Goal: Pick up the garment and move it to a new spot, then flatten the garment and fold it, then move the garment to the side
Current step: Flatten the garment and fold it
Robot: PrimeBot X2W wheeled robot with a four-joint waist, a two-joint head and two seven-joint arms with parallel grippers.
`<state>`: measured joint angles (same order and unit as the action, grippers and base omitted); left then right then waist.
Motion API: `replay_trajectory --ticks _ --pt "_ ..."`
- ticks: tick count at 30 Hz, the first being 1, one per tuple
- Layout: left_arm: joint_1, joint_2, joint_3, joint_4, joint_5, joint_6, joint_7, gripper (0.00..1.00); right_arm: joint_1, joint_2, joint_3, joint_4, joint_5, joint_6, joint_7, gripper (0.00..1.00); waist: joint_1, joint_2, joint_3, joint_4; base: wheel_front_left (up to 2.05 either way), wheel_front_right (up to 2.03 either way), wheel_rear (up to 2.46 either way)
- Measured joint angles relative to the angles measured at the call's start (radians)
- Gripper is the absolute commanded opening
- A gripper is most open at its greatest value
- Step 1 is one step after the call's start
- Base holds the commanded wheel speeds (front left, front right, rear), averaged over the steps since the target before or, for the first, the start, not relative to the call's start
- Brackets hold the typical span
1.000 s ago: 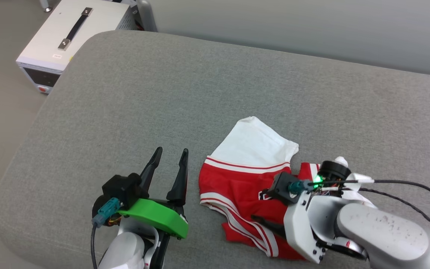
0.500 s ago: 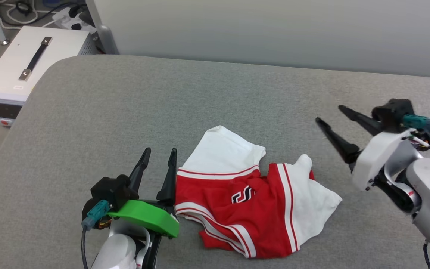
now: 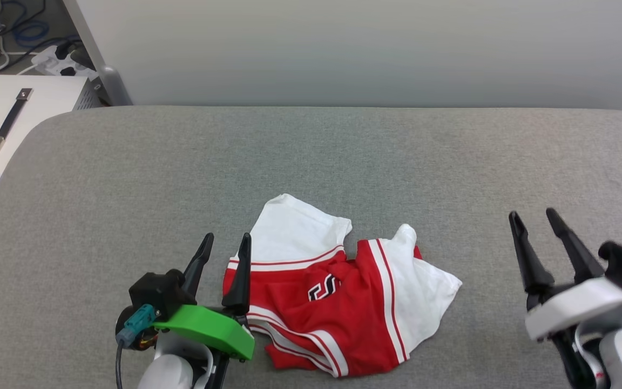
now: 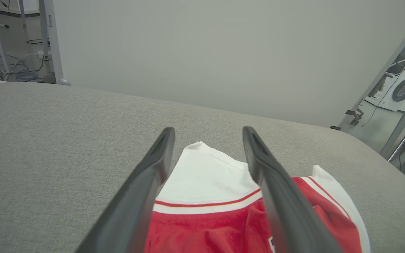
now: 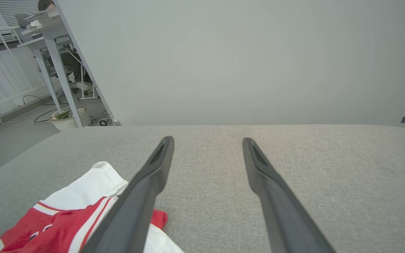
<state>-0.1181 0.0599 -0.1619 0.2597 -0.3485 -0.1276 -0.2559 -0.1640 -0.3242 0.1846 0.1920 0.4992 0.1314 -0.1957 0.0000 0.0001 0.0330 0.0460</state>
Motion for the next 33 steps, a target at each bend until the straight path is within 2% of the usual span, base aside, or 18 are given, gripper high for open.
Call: replay_trajectory --ticks 7,13,18,22,27,31,33 --pt "0.020 0.009 0.001 0.000 0.001 0.000 0.000 1.00 0.160 0.119 -0.108 -0.116 -0.113 0.000 -0.016 1.00 0.0000 0.0000 -0.011 -0.015 0.00 0.00 0.00" --pt "0.031 0.021 0.007 -0.002 0.022 0.000 0.000 1.00 0.199 0.156 -0.139 -0.165 -0.155 0.000 -0.010 1.00 0.0000 0.0000 -0.005 -0.028 0.00 0.00 0.00" --pt "-0.003 0.089 -0.048 0.018 0.019 0.000 0.017 1.00 0.199 0.163 -0.149 -0.204 -0.170 0.000 0.019 1.00 0.0000 0.0000 0.015 -0.049 0.00 0.00 0.00" --pt "-0.149 0.197 -0.173 0.032 -0.029 0.000 0.216 1.00 0.197 0.169 -0.156 -0.239 -0.182 0.000 0.045 1.00 0.0000 0.0000 0.044 -0.069 0.00 0.00 0.00" --pt "-0.375 0.327 -0.334 0.035 -0.189 0.000 0.553 1.00 0.179 0.184 -0.150 -0.272 -0.196 0.000 0.069 1.00 0.0000 0.0000 0.092 -0.098 0.00 0.00 0.00" --pt "-0.528 0.407 -0.442 0.058 -0.271 0.000 0.749 1.00 0.160 0.190 -0.135 -0.275 -0.197 0.000 0.070 1.00 0.0000 0.0000 0.131 -0.127 0.00 0.00 0.00" --pt "-0.578 0.426 -0.476 0.083 -0.323 0.000 0.830 1.00 0.152 0.193 -0.126 -0.274 -0.197 0.000 0.069 1.00 0.0000 0.0000 0.149 -0.142 0.00 0.00 0.00"
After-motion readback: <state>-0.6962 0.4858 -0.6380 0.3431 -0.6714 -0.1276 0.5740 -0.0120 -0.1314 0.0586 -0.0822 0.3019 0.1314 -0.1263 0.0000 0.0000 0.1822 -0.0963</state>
